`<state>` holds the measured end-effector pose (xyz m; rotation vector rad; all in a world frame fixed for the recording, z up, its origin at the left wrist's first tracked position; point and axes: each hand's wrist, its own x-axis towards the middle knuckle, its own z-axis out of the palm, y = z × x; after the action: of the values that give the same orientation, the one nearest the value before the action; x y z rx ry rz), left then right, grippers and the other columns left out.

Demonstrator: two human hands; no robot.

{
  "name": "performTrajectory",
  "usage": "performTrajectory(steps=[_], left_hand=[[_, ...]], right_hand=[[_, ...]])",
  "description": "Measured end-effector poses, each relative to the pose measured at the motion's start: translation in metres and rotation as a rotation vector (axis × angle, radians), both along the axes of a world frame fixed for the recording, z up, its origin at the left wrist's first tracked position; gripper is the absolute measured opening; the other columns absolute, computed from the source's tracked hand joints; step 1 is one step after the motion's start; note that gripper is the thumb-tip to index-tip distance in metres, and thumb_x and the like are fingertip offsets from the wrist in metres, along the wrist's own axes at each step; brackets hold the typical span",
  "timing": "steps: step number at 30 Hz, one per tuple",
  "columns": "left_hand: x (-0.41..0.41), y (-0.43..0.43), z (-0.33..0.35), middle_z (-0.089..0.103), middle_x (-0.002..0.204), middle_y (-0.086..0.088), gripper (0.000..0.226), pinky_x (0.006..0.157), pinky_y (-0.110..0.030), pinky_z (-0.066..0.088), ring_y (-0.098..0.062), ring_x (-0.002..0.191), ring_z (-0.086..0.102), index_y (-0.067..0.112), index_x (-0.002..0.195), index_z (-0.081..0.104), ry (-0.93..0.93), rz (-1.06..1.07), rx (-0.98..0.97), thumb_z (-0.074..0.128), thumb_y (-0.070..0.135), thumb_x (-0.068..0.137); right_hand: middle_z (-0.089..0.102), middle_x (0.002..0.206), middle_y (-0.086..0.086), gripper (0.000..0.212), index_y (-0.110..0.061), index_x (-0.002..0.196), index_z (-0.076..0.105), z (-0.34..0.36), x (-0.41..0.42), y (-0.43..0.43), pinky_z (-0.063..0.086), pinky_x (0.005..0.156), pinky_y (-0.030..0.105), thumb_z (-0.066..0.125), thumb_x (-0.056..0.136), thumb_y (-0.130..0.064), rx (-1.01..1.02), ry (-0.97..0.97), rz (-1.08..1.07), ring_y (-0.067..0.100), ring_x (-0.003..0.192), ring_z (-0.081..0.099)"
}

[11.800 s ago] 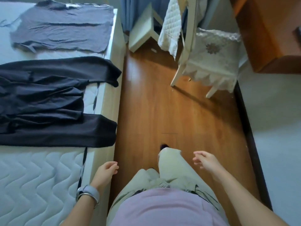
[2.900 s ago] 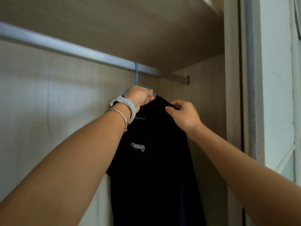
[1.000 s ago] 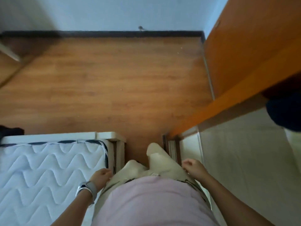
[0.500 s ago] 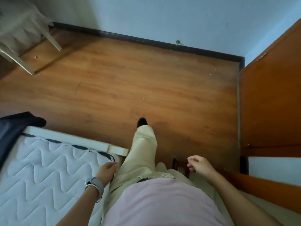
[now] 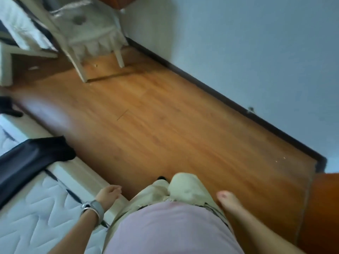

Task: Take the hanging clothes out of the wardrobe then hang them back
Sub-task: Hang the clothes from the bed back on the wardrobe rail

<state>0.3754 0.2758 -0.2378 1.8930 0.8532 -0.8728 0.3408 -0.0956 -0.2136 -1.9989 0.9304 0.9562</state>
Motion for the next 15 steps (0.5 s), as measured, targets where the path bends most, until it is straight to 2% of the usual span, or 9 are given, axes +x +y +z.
performTrajectory(steps=[2, 3, 4, 7, 9, 11, 12, 15], left_hand=[[0.017, 0.01, 0.001, 0.061, 0.104, -0.012, 0.027, 0.078, -0.03, 0.04, -0.023, 0.091, 0.056, 0.002, 0.113, 0.06, 0.002, 0.099, -0.008, 0.047, 0.015, 0.093], [0.025, 0.013, 0.001, 0.06, 0.104, -0.011, 0.026, 0.079, -0.031, 0.041, -0.022, 0.091, 0.056, 0.002, 0.113, 0.06, 0.009, 0.141, -0.016, 0.047, 0.014, 0.094], [0.033, 0.016, 0.0, 0.059, 0.103, -0.01, 0.026, 0.078, -0.032, 0.043, -0.022, 0.092, 0.055, 0.002, 0.113, 0.059, 0.029, 0.185, -0.025, 0.046, 0.015, 0.094], [0.054, 0.022, -0.01, 0.059, 0.095, -0.008, 0.027, 0.061, -0.025, 0.04, -0.022, 0.082, 0.055, -0.002, 0.112, 0.058, 0.114, 0.306, -0.054, 0.046, 0.014, 0.094], [0.071, 0.028, -0.017, 0.06, 0.092, -0.01, 0.028, 0.065, -0.026, 0.04, -0.021, 0.076, 0.053, -0.006, 0.111, 0.06, 0.145, 0.354, -0.05, 0.049, 0.012, 0.093], [0.094, 0.038, -0.015, 0.061, 0.097, -0.01, 0.02, 0.077, -0.023, 0.037, -0.021, 0.086, 0.051, 0.0, 0.101, 0.065, 0.2, 0.358, -0.048, 0.051, 0.011, 0.092], [0.108, 0.045, -0.013, 0.061, 0.092, -0.008, 0.017, 0.075, -0.022, 0.036, -0.02, 0.084, 0.05, 0.004, 0.091, 0.066, 0.233, 0.369, -0.051, 0.051, 0.01, 0.091], [0.158, 0.066, -0.008, 0.051, 0.061, -0.005, 0.033, 0.054, -0.024, 0.032, -0.017, 0.057, 0.042, 0.012, 0.059, 0.056, 0.208, 0.514, -0.064, 0.048, 0.007, 0.091]], right_hand=[[0.061, 0.092, 0.009, 0.02, -0.011, 0.103, 0.06, 0.012, 0.076, 0.021, 0.04, 0.065, 0.026, 0.042, 0.096, -0.015, 0.049, -0.089, 0.008, 0.02, 0.082, 0.053], [0.061, 0.09, 0.007, 0.017, -0.014, 0.1, 0.058, 0.018, 0.112, 0.034, 0.04, 0.065, 0.026, 0.041, 0.096, -0.016, 0.058, -0.117, 0.008, 0.019, 0.081, 0.054], [0.061, 0.089, 0.005, 0.016, -0.016, 0.1, 0.057, 0.022, 0.145, 0.046, 0.041, 0.068, 0.026, 0.041, 0.096, -0.018, 0.072, -0.149, 0.021, 0.019, 0.08, 0.055], [0.062, 0.088, -0.001, 0.015, -0.02, 0.1, 0.056, 0.023, 0.225, 0.079, 0.043, 0.075, 0.028, 0.042, 0.096, -0.021, 0.116, -0.179, 0.165, 0.016, 0.082, 0.057], [0.062, 0.087, -0.003, 0.015, -0.019, 0.101, 0.058, 0.008, 0.266, 0.095, 0.043, 0.074, 0.028, 0.044, 0.095, -0.02, 0.143, -0.143, 0.248, 0.017, 0.085, 0.058], [0.062, 0.089, 0.0, 0.019, -0.012, 0.105, 0.062, -0.005, 0.304, 0.105, 0.041, 0.075, 0.029, 0.048, 0.092, -0.014, 0.126, -0.092, 0.264, 0.02, 0.088, 0.056], [0.062, 0.091, 0.005, 0.02, -0.006, 0.106, 0.063, -0.012, 0.325, 0.107, 0.04, 0.074, 0.028, 0.05, 0.091, -0.011, 0.104, -0.068, 0.251, 0.021, 0.089, 0.055], [0.065, 0.097, 0.016, 0.026, 0.008, 0.104, 0.065, -0.02, 0.399, 0.112, 0.043, 0.073, 0.033, 0.052, 0.09, -0.009, 0.036, 0.045, 0.268, 0.027, 0.09, 0.058]])
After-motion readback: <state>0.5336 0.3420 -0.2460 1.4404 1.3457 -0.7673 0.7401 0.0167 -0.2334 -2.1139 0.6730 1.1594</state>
